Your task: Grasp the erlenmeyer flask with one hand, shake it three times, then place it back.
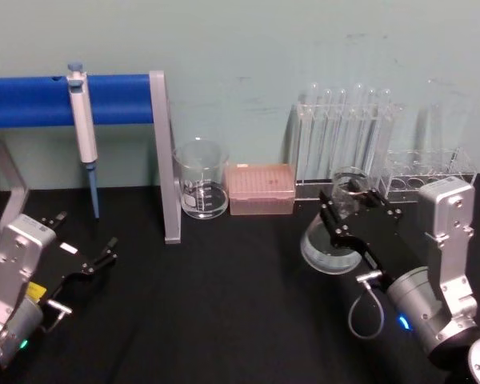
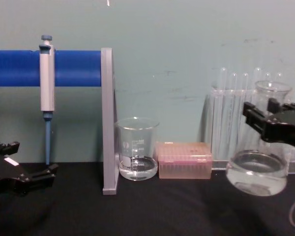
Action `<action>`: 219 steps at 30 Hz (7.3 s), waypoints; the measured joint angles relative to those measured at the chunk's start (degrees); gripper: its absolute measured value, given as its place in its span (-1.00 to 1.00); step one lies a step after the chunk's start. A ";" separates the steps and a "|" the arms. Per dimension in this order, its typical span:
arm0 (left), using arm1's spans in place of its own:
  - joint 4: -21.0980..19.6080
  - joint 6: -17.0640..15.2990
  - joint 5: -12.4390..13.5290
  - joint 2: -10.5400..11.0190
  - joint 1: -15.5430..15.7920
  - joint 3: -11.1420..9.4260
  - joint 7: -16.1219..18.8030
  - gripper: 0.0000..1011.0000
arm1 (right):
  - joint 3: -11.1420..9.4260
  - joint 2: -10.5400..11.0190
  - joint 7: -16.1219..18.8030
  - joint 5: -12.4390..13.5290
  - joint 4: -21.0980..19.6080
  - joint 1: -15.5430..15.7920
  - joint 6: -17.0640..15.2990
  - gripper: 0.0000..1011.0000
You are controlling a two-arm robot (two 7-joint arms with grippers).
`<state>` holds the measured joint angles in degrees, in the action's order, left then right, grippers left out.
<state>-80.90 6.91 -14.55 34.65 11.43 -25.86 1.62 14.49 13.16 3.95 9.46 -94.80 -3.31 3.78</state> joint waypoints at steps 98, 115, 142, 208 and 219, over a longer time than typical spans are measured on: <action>0.00 0.00 0.00 0.00 0.00 0.00 0.00 0.98 | -0.15 0.24 3.59 -3.33 0.39 -1.63 -2.75 -0.10; 0.00 0.00 0.00 0.00 0.00 0.00 0.00 0.98 | -1.24 -1.04 7.22 -4.54 1.03 -2.08 -2.67 -0.10; 0.00 0.00 0.00 0.00 0.00 0.00 0.00 0.98 | 8.67 0.18 19.61 0.41 6.78 -9.73 -0.74 -0.10; 0.00 0.00 0.00 0.00 0.00 0.00 0.00 0.98 | 13.76 0.51 25.21 5.92 23.31 -17.96 3.28 -0.10; 0.00 0.00 0.00 0.00 0.00 0.00 0.00 0.98 | 14.52 0.14 26.05 6.30 25.31 -18.73 3.26 -0.10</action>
<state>-80.90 6.91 -14.55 34.65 11.43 -25.86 1.62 29.01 13.30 30.00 15.76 -69.49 -22.04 7.03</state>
